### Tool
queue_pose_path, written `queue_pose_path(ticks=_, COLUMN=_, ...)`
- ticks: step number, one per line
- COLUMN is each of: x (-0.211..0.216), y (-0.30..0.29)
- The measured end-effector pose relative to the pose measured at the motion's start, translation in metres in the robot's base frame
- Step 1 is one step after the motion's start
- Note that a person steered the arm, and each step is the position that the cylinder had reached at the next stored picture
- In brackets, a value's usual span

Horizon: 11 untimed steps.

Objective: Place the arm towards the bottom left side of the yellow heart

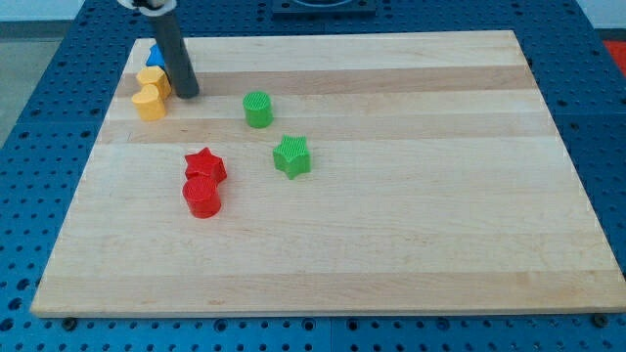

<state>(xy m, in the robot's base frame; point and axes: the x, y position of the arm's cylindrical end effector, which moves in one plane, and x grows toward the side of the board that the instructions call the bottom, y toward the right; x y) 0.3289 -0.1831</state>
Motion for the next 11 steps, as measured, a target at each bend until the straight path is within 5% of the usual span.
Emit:
queue_pose_path(ticks=1, x=0.065, y=-0.017)
queue_pose_path(ticks=2, x=0.115, y=-0.101)
queue_pose_path(ticks=3, x=0.102, y=-0.122)
queue_pose_path(ticks=5, x=0.003, y=-0.120)
queue_pose_path(ticks=11, x=-0.020, y=-0.099)
